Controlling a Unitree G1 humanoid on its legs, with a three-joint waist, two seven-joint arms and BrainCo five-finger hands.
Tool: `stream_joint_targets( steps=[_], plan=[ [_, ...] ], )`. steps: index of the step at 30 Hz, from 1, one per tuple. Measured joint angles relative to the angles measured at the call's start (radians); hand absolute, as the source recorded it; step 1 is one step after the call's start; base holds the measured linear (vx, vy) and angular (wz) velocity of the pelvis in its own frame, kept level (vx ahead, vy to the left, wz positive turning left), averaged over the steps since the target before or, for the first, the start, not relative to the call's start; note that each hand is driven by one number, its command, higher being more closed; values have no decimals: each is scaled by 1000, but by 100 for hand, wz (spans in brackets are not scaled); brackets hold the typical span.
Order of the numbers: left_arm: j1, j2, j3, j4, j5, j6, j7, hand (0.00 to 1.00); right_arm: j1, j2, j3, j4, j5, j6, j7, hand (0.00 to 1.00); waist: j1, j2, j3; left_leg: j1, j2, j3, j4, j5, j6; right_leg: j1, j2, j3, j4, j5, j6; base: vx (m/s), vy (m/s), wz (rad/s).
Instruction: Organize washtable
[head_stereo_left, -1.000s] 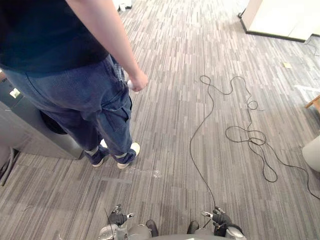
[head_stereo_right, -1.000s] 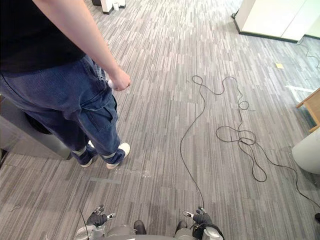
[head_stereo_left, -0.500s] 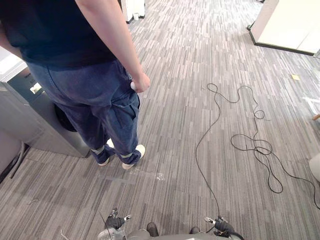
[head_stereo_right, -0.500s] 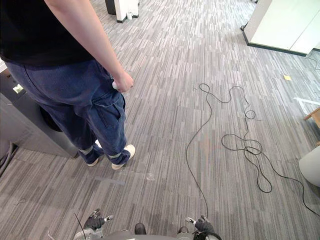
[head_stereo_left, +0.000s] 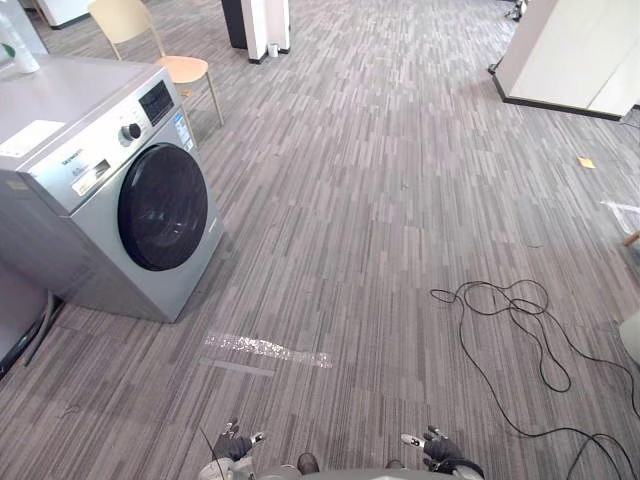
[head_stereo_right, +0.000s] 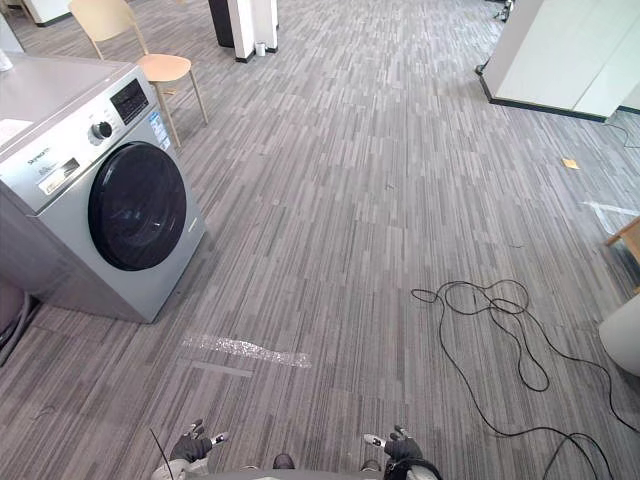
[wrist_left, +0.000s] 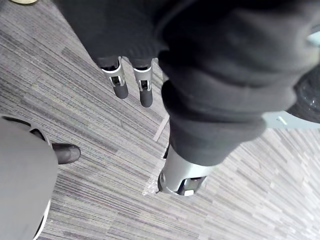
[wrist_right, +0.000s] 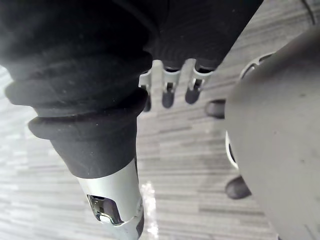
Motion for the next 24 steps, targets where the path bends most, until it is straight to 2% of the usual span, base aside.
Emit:
stream_joint_targets(
  steps=[2, 5, 8, 11, 14, 24],
  plan=[
    [0, 0, 0, -5, 0, -4, 14, 0, 1, -5, 24, 1, 0, 0, -2, 0, 10, -1, 0, 1, 0, -5, 0, 6, -2, 0, -1, 1, 8, -3, -3, -40, -20, 13],
    [1, 0, 7, 2, 6, -4, 23, 0, 2, -5, 29, 3, -1, -3, -5, 0, 9, -3, 2, 10, -1, -12, -9, 18, -3, -2, -3, 29, 26, -12, 7, -63, -14, 6],
    [5, -1, 46, 11, 13, -2, 21, 0, 7, -3, 3, 4, -1, -3, -13, 0, 10, -1, 1, 43, -1, 20, -63, 30, -21, -21, 2, 74, 45, -15, 10, -75, 9, -29],
    [7, -2, 89, 27, 19, 7, 18, 0, 35, 1, -48, 5, 11, -2, -25, 0, -1, 4, 4, 42, 0, 51, -70, 27, -23, -39, 11, 132, 43, -17, 13, -68, 17, -35],
    [8, 0, 98, 47, 19, 11, 15, 0, 37, -1, -87, 5, 20, 3, -26, 0, -20, 12, 8, 36, -1, 63, -70, 24, -20, -46, 22, 172, 29, -15, 11, -6, 5, -13],
    [65, 4, 131, 67, 8, 14, 15, 0, 29, 11, -146, 27, 21, 18, -23, 0, -16, 4, -3, 25, -16, 70, -63, -6, -7, -54, 21, 215, 9, 2, 22, 91, -10, -3]
  ],
)
